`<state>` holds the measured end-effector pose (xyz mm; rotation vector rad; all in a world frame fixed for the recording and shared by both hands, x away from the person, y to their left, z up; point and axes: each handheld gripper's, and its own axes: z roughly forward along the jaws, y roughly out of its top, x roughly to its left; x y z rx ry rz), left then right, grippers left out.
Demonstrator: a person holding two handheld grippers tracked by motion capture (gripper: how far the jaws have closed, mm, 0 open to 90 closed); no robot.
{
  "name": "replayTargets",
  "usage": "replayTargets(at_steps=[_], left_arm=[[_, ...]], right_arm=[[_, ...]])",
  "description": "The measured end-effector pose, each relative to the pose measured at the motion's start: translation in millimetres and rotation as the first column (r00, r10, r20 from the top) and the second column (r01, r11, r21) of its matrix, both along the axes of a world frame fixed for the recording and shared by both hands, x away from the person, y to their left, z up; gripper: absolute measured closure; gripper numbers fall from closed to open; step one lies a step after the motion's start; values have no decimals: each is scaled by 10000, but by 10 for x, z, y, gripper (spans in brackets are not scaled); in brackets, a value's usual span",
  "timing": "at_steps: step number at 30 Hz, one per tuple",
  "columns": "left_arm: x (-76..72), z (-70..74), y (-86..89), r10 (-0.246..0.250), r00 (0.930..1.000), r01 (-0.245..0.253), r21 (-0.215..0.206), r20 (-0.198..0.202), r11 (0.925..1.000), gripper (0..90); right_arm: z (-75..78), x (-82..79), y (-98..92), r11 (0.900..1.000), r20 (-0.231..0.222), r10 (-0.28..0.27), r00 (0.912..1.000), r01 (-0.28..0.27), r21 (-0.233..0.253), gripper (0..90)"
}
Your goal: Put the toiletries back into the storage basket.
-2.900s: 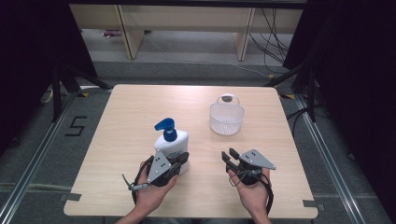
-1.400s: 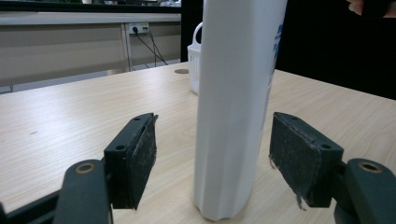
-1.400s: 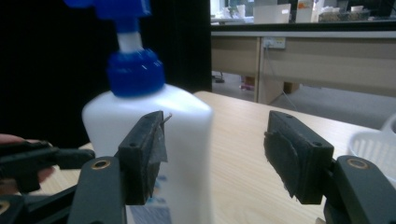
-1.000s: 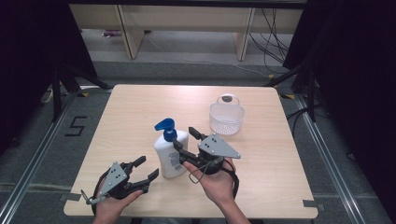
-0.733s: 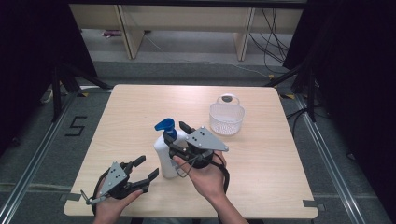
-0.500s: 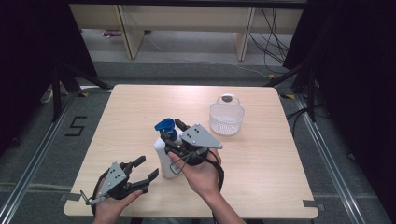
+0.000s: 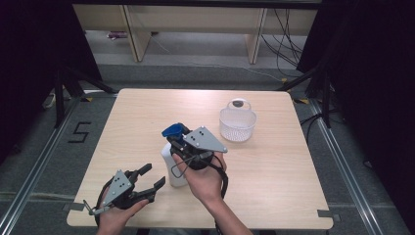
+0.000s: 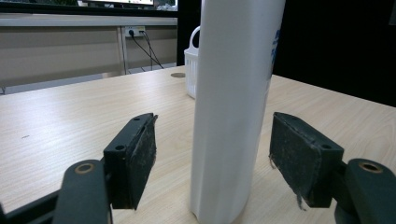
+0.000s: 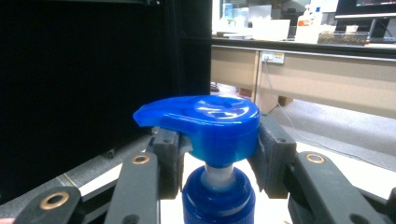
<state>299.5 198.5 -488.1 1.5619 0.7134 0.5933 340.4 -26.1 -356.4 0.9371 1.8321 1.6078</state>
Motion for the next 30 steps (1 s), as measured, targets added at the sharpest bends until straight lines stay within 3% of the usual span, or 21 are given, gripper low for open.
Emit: replayTargets(at_steps=[1, 2, 5, 7, 8, 9, 10, 13, 14, 17, 24, 25, 26, 30], left_arm=[[1, -1, 5, 9, 10000, -9, 8, 4, 10000, 310], [3, -5, 9, 11, 10000, -11, -10, 1, 10000, 311], [14, -21, 1, -74, 10000, 75, -245, 34, 9997, 311], [17, -20, 5, -80, 9999, 81, -206, 73, 9998, 312], [21, -17, 11, -93, 9999, 94, -127, 137, 9999, 312], [21, -17, 11, -93, 9999, 94, -127, 137, 9999, 312], [1, -12, 17, 50, 10000, -50, -34, -68, 10000, 312], [22, -28, 18, -49, 10000, 50, -210, 81, 9998, 313], [22, -33, 18, -39, 10000, 40, -254, 38, 9997, 313], [10, -29, 29, 71, 9999, -72, -74, -79, 9999, 313], [12, -38, 23, 68, 9999, -68, -51, -139, 10000, 313], [13, -41, 20, 52, 9999, -54, -93, -165, 9999, 313], [21, -53, 8, -53, 9998, 47, -347, -172, 9994, 313], [22, -52, 11, -47, 9999, 43, -324, -129, 9995, 313]], right_arm=[[-1, 15, 0, 10000, 244, 18, 9997, -16, -85, 596], [-3, -6, 7, 9999, -29, -51, 10000, 51, 107, 598], [1, 5, -19, 9999, 180, -63, 9998, 65, -126, 600], [3, -10, -18, 10000, 25, -32, 10000, 32, 16, 601], [4, 9, -32, 9999, 372, -58, 9993, 63, -121, 602], [4, 9, -32, 9999, 372, -58, 9993, 63, -121, 602], [7, -7, -29, 10000, 62, -59, 10000, 60, -45, 602], [15, 16, -61, 9997, 339, -146, 9993, 153, -204, 603], [13, -5, -69, 9996, -66, -261, 9996, 261, 44, 604], [19, 15, -100, 9996, 176, -251, 9995, 253, -112, 604], [45, 15, -179, 9987, -90, -505, 9987, 506, 79, 604], [55, 36, -201, 9993, 173, -372, 9992, 373, -9, 604], [70, 29, -215, 9989, 72, -469, 9989, 469, 20, 604], [123, 46, -282, 9986, 345, -531, 9980, 532, -24, 604]])
